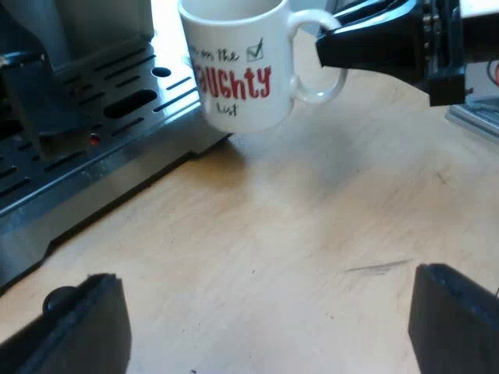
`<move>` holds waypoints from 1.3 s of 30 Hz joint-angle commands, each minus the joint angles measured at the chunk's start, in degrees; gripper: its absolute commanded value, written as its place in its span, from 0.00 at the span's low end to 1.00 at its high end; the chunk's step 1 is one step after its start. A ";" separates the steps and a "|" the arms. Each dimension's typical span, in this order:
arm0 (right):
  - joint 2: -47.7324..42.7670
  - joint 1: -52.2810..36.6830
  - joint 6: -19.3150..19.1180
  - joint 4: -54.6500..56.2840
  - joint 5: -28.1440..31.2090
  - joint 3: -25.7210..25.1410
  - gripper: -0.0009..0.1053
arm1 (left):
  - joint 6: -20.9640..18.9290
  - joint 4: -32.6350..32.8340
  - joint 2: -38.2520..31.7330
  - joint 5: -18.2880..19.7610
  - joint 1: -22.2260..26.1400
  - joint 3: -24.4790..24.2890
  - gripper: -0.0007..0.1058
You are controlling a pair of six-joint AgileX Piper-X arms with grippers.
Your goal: Remove mug from coffee machine
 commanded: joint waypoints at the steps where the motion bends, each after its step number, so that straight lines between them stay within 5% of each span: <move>1: -1.90 0.22 -0.22 -2.91 2.77 -0.65 0.01 | -0.31 -3.40 1.06 0.74 -0.62 -0.16 0.75; 11: -2.73 0.03 2.12 -2.91 13.72 -0.67 0.01 | -0.33 -11.53 10.09 -0.11 -8.74 -0.16 0.75; 19: -2.73 -1.72 3.31 -2.91 16.16 -0.67 0.01 | -0.68 -19.30 15.62 -0.73 -11.55 -0.16 0.75; 39: -2.73 -22.93 2.13 -5.34 -1.52 1.63 0.01 | -1.27 -20.15 16.53 -0.49 -11.52 -0.16 0.75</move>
